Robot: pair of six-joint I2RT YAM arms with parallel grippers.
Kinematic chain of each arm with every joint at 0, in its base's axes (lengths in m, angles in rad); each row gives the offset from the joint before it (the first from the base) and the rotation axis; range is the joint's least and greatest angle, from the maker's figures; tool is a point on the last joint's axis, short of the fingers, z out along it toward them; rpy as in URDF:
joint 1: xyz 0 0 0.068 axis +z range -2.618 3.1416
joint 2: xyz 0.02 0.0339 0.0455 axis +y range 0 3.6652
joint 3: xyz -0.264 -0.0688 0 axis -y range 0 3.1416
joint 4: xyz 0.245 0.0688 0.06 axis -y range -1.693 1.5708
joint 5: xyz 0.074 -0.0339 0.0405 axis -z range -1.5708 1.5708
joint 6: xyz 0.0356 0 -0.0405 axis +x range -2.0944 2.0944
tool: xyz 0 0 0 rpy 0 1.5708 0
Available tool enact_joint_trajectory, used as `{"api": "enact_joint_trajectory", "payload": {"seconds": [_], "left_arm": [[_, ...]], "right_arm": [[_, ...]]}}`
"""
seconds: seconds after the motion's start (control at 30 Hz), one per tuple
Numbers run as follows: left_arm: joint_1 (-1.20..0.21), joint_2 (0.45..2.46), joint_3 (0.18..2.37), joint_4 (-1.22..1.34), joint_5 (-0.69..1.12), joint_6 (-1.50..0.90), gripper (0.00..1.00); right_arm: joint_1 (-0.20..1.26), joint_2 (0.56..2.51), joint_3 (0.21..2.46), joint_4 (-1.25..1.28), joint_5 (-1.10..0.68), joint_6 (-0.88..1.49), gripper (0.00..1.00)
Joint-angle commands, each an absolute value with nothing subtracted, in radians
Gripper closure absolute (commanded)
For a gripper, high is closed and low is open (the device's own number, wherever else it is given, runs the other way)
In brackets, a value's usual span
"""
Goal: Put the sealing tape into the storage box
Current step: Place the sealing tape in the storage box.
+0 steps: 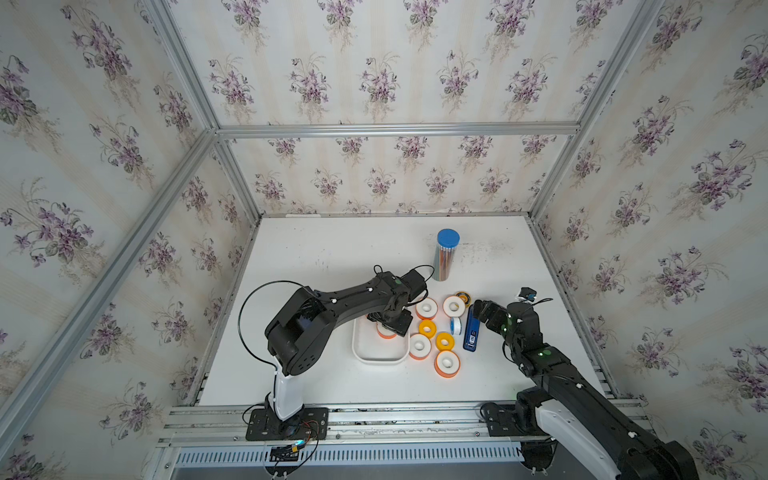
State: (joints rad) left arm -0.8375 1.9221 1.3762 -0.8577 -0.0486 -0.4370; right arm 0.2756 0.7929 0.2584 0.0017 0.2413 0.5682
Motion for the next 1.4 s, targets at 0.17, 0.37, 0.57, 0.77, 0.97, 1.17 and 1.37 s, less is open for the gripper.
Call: {"api": "enact_joint_trajectory", "payload": {"seconds": [0.17,0.37,0.57,0.77,0.97,1.17,1.37], "left_arm": [[-0.838,1.832,1.342,-0.881,-0.041,-0.442,0.15],[-0.838,1.717,1.272,-0.895,-0.035,-0.443,0.21],[-0.836,1.672,1.193,-0.924,-0.062,-0.453,0.69],[-0.825,1.698,1.174,-0.916,-0.072,-0.446,0.98],[-0.805,1.766,1.198,-0.904,-0.059,-0.440,1.00],[-0.798,1.811,1.228,-0.886,-0.047,-0.427,1.00],[-0.795,1.856,1.262,-0.875,-0.029,-0.416,1.00]], "right_arm": [[0.276,0.795,0.259,0.017,0.241,0.562,0.06],[0.276,0.793,0.259,0.015,0.240,0.562,0.06],[0.276,0.793,0.259,0.017,0.240,0.562,0.06],[0.276,0.793,0.259,0.016,0.240,0.562,0.06],[0.276,0.794,0.259,0.016,0.243,0.563,0.06],[0.276,0.796,0.259,0.016,0.241,0.563,0.06],[0.276,0.796,0.259,0.017,0.241,0.562,0.06]]}}
